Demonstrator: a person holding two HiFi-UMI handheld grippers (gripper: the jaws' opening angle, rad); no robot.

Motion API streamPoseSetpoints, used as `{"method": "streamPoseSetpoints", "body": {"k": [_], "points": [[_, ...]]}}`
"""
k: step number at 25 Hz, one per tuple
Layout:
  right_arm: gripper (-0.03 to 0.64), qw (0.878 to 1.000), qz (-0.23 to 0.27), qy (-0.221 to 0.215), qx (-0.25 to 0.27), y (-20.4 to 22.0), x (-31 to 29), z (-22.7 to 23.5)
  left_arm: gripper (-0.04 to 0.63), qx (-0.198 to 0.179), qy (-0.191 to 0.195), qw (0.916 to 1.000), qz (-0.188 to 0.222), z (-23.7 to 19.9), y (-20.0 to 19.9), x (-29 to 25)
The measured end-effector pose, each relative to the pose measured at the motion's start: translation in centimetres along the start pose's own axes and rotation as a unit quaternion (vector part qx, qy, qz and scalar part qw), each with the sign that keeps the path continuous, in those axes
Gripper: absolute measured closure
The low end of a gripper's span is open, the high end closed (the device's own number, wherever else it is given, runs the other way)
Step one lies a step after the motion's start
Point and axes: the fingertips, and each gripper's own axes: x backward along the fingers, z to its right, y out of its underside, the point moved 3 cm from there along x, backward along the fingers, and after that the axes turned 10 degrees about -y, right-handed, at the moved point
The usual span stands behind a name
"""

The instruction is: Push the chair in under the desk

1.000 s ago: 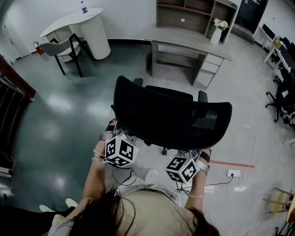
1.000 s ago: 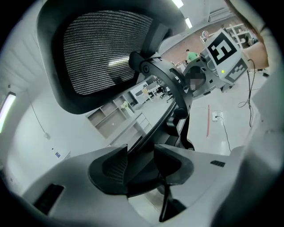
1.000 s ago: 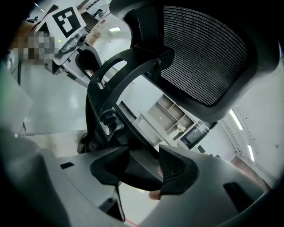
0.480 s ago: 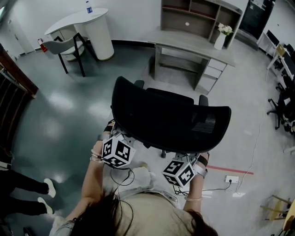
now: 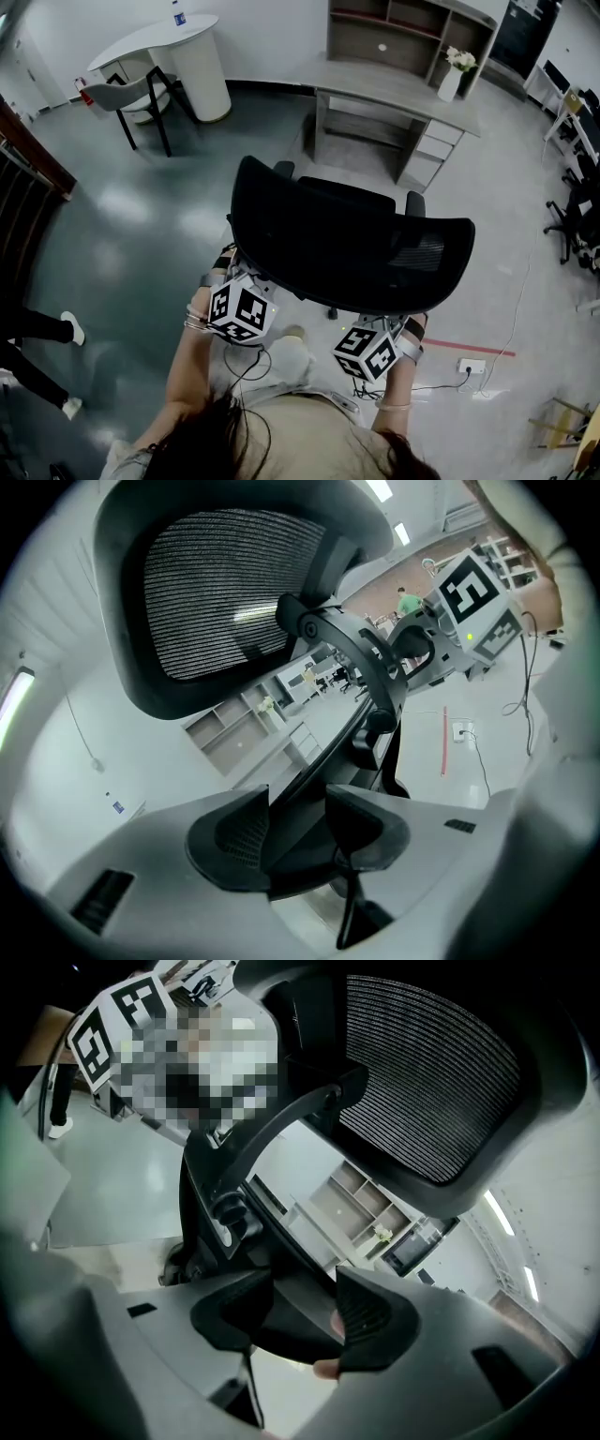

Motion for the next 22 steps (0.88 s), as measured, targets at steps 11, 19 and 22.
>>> {"method": "streamPoseSetpoints", "body": {"k": [11,19,22], "points": [[0.402,1.000,-0.014,0.008,-0.010,-0.7,-0.9,0.4,0.420,-0.001,0.008,0.9999,0.011,-0.9,0.0,-1.2],[0.402,1.000,-0.021,0.008,-0.019,-1.5,-1.2,0.1,0.420,-0.006,0.018,0.9997,0.015,-2.0,0.3,-1.6],[0.402,0.999,-0.025,0.010,-0.022,-1.6,-1.7,0.3,0.420,-0.006,0.017,0.9997,0.019,-2.1,0.3,-2.1]]}}
